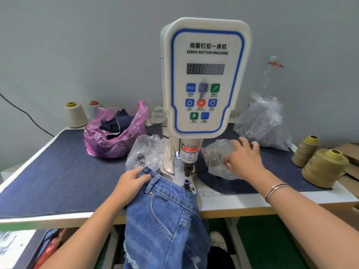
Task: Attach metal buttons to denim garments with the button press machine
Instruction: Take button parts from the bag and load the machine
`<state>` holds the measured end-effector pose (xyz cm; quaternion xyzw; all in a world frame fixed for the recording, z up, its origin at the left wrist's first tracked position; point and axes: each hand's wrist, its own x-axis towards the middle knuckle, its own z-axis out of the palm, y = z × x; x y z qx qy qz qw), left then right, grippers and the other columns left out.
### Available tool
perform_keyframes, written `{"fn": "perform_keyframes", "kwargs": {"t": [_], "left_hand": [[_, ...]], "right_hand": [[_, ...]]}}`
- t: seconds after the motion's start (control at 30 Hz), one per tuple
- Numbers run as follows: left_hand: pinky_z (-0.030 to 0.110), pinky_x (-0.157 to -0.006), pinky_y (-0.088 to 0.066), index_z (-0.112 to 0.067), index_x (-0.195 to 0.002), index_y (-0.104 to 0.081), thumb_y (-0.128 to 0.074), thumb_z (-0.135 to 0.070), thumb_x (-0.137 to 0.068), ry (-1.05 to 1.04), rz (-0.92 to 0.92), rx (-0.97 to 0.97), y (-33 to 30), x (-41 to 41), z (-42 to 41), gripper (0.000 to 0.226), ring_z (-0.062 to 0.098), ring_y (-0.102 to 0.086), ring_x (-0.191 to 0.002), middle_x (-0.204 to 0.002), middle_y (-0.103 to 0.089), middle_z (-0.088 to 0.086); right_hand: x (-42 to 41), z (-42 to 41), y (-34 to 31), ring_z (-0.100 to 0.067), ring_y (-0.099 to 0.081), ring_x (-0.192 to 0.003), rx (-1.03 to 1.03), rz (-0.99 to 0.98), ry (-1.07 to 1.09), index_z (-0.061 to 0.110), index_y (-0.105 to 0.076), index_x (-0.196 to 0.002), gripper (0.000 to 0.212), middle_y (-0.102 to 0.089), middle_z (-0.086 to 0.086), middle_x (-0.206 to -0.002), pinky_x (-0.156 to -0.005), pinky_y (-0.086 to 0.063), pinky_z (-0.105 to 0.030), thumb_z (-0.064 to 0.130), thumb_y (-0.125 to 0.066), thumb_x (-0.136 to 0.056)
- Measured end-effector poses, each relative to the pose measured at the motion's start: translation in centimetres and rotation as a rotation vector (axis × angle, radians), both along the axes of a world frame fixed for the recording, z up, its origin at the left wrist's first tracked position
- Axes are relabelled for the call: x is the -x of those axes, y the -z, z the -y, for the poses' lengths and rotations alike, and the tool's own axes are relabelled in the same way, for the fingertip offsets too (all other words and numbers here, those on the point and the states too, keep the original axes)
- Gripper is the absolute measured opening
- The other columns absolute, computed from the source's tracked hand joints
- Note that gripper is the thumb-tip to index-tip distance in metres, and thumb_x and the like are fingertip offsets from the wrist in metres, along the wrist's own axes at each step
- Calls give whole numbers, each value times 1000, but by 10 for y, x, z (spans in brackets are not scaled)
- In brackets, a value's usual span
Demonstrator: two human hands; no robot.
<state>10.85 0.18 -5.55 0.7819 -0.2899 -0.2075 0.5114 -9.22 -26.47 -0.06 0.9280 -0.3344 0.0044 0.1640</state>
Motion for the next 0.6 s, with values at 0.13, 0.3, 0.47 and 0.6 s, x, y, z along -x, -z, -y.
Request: {"fn": "perform_keyframes", "kwargs": {"t": [0.13, 0.3, 0.47, 0.6], "left_hand": [[45, -79, -52, -4, -82, -67, -61, -20, -89, -50, 51, -13, 5, 4, 4, 19, 33, -67, -81, -80, -71, 15], [33, -67, -46, -10, -74, -64, -62, -25, -89, -87, 129, -27, 11, 6, 6, 21, 22, -63, -68, -74, -69, 10], [32, -58, -40, -24, -61, -55, -61, -30, -88, -151, 264, -93, 13, 12, 5, 28, 14, -56, -61, -59, -61, -1], [31, -55, -38, -25, -60, -53, -59, -32, -87, -165, 324, -143, 12, 16, 7, 29, 15, -57, -63, -58, -59, -5]], "right_hand": [[-14, 4, 7, -27, -25, -130, 37, -42, 57, 30, -62, -120, 34, -38, -2, -137, -106, -18, -47, 43, -41, -96], [-25, 3, 12, -23, -39, -113, 37, 17, 137, 29, -64, -109, 25, -51, 1, -115, -97, -26, -40, 34, -45, -94], [-35, -1, 16, -22, -42, -110, 88, -3, 121, 26, -64, -105, 21, -52, 1, -112, -98, -26, -40, 26, -48, -92], [-38, -5, 19, -24, -43, -107, 157, -48, 66, 25, -64, -100, 20, -53, -1, -109, -103, -24, -45, 16, -52, -87]]}}
